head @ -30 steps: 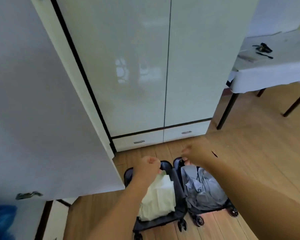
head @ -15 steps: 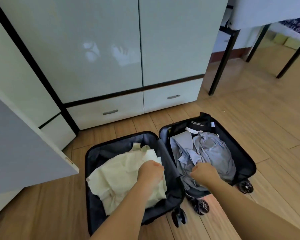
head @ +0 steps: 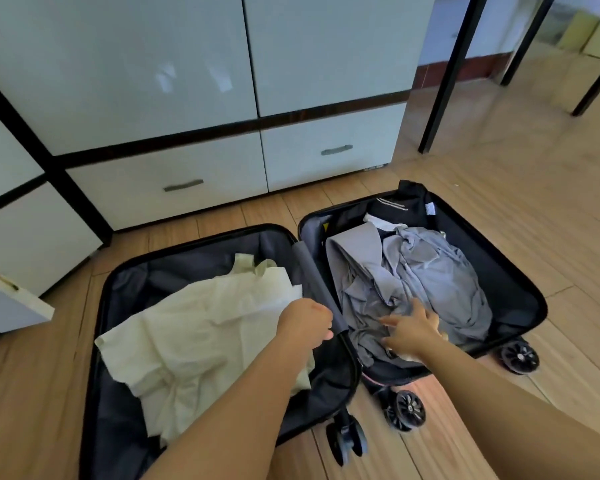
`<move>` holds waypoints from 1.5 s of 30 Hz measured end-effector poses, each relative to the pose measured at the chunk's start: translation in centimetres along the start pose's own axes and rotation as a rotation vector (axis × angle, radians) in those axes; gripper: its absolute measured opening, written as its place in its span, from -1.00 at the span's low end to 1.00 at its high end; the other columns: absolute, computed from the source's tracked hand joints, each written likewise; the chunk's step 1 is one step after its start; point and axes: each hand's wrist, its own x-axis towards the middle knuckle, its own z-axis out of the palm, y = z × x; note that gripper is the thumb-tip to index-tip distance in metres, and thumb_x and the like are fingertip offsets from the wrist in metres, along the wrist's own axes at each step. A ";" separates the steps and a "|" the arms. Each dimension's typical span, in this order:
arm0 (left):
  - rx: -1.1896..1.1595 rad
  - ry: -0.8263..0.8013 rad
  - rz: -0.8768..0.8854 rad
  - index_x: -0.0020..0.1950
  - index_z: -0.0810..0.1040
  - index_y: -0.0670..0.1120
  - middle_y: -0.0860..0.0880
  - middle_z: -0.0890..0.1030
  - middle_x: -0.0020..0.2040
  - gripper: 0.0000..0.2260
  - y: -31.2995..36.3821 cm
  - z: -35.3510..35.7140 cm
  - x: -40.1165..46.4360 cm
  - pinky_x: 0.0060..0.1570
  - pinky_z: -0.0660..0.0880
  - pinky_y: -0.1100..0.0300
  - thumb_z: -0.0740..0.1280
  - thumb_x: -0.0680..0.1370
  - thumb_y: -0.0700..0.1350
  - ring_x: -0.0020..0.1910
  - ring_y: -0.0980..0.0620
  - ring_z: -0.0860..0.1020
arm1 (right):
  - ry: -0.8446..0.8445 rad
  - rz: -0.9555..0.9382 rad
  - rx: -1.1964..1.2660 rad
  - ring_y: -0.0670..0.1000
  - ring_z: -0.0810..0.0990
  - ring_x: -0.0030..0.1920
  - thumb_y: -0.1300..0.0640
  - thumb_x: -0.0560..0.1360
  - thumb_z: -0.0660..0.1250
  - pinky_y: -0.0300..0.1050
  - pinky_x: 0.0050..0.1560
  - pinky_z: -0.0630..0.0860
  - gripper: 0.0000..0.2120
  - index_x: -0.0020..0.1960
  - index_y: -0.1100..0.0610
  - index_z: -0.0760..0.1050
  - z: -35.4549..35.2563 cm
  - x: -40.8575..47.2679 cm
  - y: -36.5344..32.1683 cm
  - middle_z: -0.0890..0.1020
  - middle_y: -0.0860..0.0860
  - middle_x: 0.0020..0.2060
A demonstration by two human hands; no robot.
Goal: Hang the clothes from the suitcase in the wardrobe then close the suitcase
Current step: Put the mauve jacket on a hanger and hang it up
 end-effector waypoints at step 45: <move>0.208 0.548 0.973 -0.02 0.62 -0.04 0.00 0.64 -0.04 -0.73 56.6 -39.3 -55.0 0.01 0.48 0.22 0.23 0.45 -0.32 -0.05 0.05 0.57 | -0.245 -0.784 0.858 0.10 0.68 -0.03 -0.09 0.34 0.45 0.01 0.05 0.60 -0.51 0.09 0.26 0.56 -64.8 -57.6 -29.8 0.69 0.15 -0.02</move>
